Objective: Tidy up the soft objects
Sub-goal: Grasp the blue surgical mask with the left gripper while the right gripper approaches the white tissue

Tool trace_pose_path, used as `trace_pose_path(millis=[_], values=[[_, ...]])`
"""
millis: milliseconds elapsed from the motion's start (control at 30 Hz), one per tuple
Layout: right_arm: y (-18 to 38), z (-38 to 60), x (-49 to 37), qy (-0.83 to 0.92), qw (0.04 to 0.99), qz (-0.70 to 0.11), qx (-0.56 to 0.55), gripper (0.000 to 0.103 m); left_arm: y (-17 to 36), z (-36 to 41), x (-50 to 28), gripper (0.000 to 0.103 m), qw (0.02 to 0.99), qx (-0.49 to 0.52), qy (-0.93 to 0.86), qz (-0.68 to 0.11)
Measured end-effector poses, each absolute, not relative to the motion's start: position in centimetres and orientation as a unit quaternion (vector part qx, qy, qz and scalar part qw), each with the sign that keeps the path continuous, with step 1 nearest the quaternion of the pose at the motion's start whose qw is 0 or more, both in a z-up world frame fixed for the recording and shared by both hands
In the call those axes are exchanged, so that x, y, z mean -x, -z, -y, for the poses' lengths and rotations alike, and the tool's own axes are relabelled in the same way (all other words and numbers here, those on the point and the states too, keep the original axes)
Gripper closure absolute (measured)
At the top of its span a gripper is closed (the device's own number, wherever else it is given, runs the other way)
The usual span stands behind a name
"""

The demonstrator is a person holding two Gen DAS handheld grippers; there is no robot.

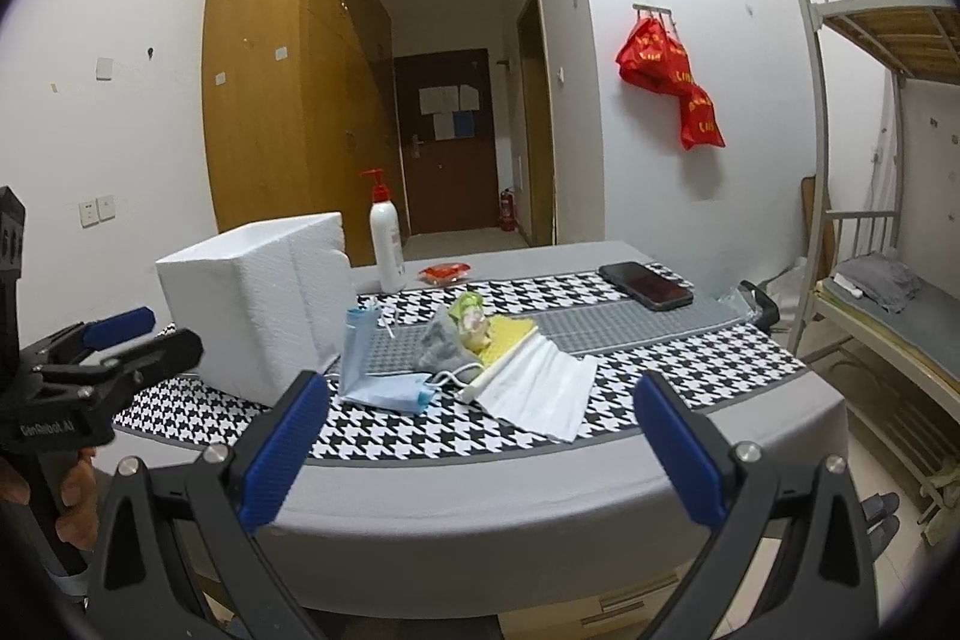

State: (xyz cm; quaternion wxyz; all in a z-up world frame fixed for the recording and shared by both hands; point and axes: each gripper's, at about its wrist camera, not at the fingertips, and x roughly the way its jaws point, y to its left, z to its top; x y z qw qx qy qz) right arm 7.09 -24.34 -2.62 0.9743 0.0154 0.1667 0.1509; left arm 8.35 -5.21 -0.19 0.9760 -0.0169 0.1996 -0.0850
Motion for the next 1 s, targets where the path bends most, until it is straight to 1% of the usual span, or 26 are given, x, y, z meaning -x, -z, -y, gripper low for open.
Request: trace_pose_path(millis=[833, 933, 1000], values=[[6.4, 25.3, -14.5, -0.147, 0.962, -0.23, -0.021, 0.001, 5.4, 7.3, -18.4, 0.001, 0.943, 0.0, 0.09, -0.321], [6.8, 25.4, -15.2, -0.147, 0.961, -0.235, -0.024, 0.001, 6.0, 7.5, -19.5, 0.005, 0.937, -0.006, 0.094, -0.335], [7.0, 25.7, -15.8, -0.146, 0.959, -0.239, -0.027, 0.001, 6.2, 7.5, -20.1, 0.005, 0.937, -0.012, 0.091, -0.338]])
